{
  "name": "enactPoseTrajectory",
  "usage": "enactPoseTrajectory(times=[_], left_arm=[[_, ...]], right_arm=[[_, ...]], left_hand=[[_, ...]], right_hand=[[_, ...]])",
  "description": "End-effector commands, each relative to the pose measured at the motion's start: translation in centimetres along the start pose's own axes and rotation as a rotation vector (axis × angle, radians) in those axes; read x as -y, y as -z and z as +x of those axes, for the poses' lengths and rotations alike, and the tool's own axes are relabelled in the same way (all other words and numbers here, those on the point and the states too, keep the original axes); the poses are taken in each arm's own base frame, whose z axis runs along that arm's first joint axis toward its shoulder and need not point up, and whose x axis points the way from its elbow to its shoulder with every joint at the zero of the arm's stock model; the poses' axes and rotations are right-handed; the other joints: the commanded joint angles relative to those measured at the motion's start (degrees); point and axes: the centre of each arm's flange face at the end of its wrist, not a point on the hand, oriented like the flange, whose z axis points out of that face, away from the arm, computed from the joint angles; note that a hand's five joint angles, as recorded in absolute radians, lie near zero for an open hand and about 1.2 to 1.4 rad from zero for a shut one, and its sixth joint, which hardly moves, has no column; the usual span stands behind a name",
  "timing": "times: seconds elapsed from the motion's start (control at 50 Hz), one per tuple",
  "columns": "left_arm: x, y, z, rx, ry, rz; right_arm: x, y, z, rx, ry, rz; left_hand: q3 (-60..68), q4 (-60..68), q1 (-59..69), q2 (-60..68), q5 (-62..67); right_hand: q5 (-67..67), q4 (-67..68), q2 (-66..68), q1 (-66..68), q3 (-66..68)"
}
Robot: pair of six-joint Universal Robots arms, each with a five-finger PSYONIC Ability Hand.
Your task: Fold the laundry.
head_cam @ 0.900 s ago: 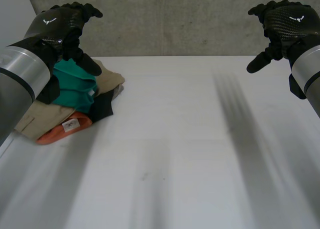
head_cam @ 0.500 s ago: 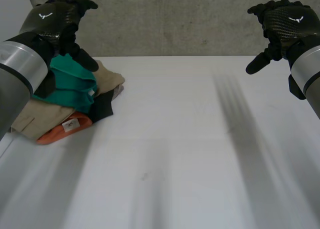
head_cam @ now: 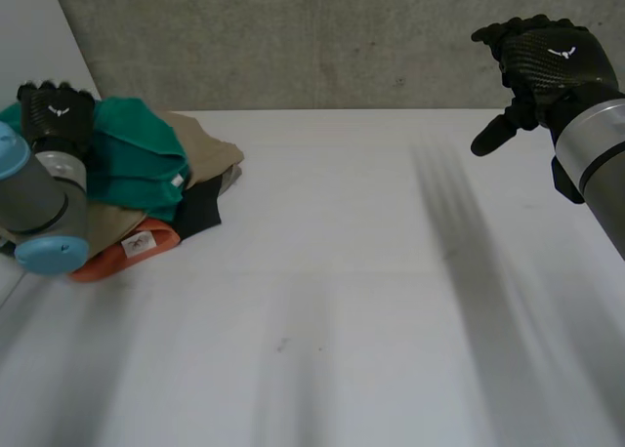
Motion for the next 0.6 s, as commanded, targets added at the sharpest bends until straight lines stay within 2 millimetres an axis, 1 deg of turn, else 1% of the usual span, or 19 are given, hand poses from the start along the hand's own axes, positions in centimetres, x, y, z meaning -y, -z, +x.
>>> enactPoseTrajectory(times=[0.02, 0.04, 0.06, 0.1, 0.12, 0.18, 0.2, 0.24, 0.26, 0.28, 0.32, 0.34, 0.4, 0.42, 0.48, 0.5, 0.54, 0.58, 0.6], left_arm=[[0.2, -0.5, -1.2, 0.027, -0.007, 0.008], [1.0, -0.5, -1.6, 0.04, 0.003, 0.023], [3.4, -0.2, -2.9, 0.062, 0.039, 0.072], [5.8, 0.3, -3.8, 0.074, 0.087, 0.124], [8.4, 1.2, -4.5, 0.078, 0.155, 0.181], [12.3, 2.6, -5.2, 0.066, 0.275, 0.272], [14.8, 3.5, -5.7, 0.054, 0.357, 0.332], [17.4, 4.4, -6.1, 0.036, 0.432, 0.392], [18.4, 4.9, -6.1, 0.022, 0.467, 0.412], [20.7, 6.4, -6.0, -0.029, 0.54, 0.452], [22.3, 7.7, -5.4, -0.093, 0.593, 0.47], [23.8, 9.2, -4.3, -0.179, 0.65, 0.481], [25.4, 11.3, -2.5, -0.317, 0.733, 0.478], [26.2, 12.7, -1.4, -0.399, 0.781, 0.471], [26.7, 15.2, 0.8, -0.528, 0.852, 0.428], [26.4, 15.6, 1.6, -0.555, 0.859, 0.406], [24.6, 16.7, 4.7, -0.626, 0.85, 0.308], [23.2, 17.5, 7.2, -0.673, 0.832, 0.234], [21.5, 18.7, 10.0, -0.729, 0.806, 0.149]], right_arm=[[-0.3, -0.1, 0.0, 0.003, 0.0, -0.007], [-0.2, -0.1, -0.1, 0.004, 0.0, -0.007], [-0.2, -0.1, -0.1, 0.004, 0.0, -0.005], [-0.1, -0.1, 0.0, 0.004, 0.0, -0.004], [-0.1, -0.1, -0.1, 0.005, 0.0, -0.003], [0.1, -0.1, 0.1, 0.001, 0.001, 0.004], [0.1, -0.1, 0.1, 0.001, 0.001, 0.005], [0.3, -0.1, 0.2, -0.003, 0.001, 0.009], [0.4, -0.1, 0.3, -0.006, 0.001, 0.013], [0.4, -0.1, 0.4, -0.008, 0.002, 0.013], [0.5, -0.1, 0.4, -0.01, 0.002, 0.015], [0.5, -0.2, 0.5, -0.013, 0.002, 0.017], [0.6, -0.2, 0.6, -0.015, 0.002, 0.02], [0.7, -0.2, 0.7, -0.017, 0.002, 0.023], [0.8, -0.3, 0.7, -0.019, 0.003, 0.026], [0.8, -0.3, 0.7, -0.019, 0.003, 0.026], [0.9, -0.3, 0.8, -0.021, 0.003, 0.029], [0.9, -0.3, 0.8, -0.021, 0.003, 0.03], [0.8, -0.4, 1.1, -0.029, 0.003, 0.029]], left_hand=[[47.3, 47.0, 44.4, 47.2, 47.4], [47.3, 47.0, 44.4, 47.2, 47.4], [47.3, 47.0, 44.4, 47.2, 47.4], [47.3, 47.0, 44.4, 47.2, 47.4], [47.3, 47.0, 44.4, 47.2, 47.4], [47.3, 47.0, 44.4, 47.2, 47.4], [47.3, 47.0, 44.4, 47.2, 47.4], [47.3, 47.0, 44.4, 47.2, 47.4], [47.3, 47.0, 44.4, 47.2, 47.4], [47.3, 47.0, 44.4, 47.2, 47.4], [47.3, 47.0, 44.4, 47.2, 47.4], [47.3, 47.0, 44.4, 47.2, 47.4], [47.3, 47.0, 44.4, 47.2, 47.4], [47.3, 47.0, 44.4, 47.2, 47.4], [47.3, 47.0, 44.4, 47.2, 47.4], [47.3, 47.0, 44.4, 47.2, 47.4], [47.3, 47.0, 44.4, 47.2, 47.4], [47.3, 47.0, 44.4, 47.2, 47.4], [47.3, 47.0, 44.4, 47.2, 47.4]], right_hand=[[-2.6, -1.8, -1.7, -2.9, -1.8], [-2.6, -1.8, -1.7, -2.9, -1.8], [-2.6, -1.8, -1.7, -2.9, -1.8], [-2.6, -1.8, -1.7, -2.9, -1.8], [-2.6, -1.8, -1.7, -2.9, -1.8], [-2.6, -1.8, -1.7, -2.9, -1.8], [-2.6, -1.8, -1.7, -2.9, -1.8], [-2.6, -1.8, -1.7, -2.9, -1.8], [-2.6, -1.8, -1.7, -2.9, -1.8], [-2.6, -1.8, -1.7, -2.9, -1.8], [-2.6, -1.8, -1.7, -2.9, -1.8], [-2.6, -1.8, -1.7, -2.9, -1.8], [-2.6, -1.8, -1.7, -2.9, -1.8], [-2.6, -1.8, -1.7, -2.9, -1.8], [-2.6, -1.8, -1.7, -2.9, -1.8], [-2.6, -1.8, -1.7, -2.9, -1.8], [-2.6, -1.8, -1.7, -2.9, -1.8], [-2.6, -1.8, -1.7, -2.9, -1.8], [-2.6, -1.8, -1.7, -2.9, -1.8]])
